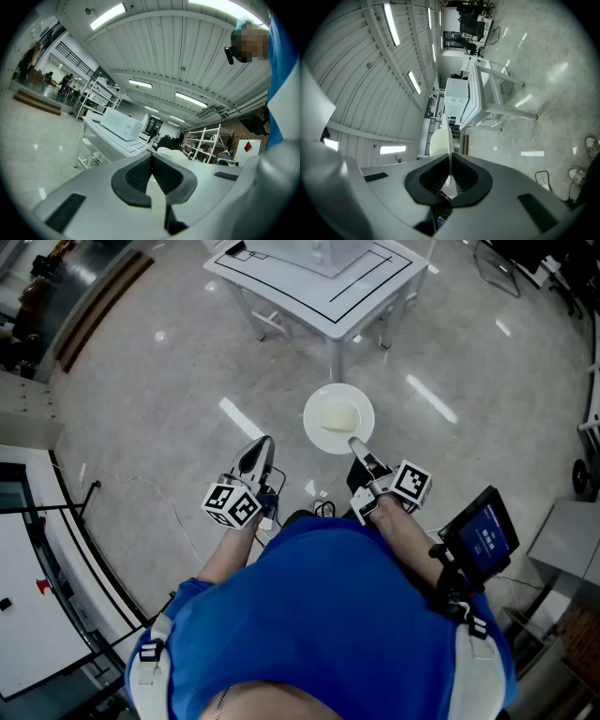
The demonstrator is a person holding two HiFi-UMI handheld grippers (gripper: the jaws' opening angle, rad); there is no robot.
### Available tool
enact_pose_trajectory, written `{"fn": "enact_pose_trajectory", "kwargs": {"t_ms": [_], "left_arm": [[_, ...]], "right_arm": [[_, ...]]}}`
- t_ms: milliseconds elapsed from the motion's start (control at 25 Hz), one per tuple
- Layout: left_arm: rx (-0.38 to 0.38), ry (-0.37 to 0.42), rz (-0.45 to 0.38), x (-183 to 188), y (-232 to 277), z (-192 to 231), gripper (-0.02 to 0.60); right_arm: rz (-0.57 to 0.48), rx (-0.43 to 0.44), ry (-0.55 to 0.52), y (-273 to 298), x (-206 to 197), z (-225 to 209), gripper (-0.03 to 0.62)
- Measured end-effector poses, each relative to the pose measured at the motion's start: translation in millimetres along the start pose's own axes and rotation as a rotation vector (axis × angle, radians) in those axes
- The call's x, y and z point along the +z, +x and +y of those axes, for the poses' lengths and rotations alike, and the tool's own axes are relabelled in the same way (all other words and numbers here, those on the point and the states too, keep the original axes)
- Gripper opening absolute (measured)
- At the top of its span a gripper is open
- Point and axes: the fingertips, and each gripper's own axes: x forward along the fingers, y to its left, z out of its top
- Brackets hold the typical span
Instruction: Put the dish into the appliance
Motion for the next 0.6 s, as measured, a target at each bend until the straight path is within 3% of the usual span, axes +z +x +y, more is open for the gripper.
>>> {"fn": "enact_pose_trajectory", "kwargs": {"t_ms": [600], "left_arm": [[0.007,0.005,0.003,0.1,-2.8,2.5,0.005]], "right_arm": [[-0.015,0.022,-0.022,0.9,4.9,-2.8,0.011]]}}
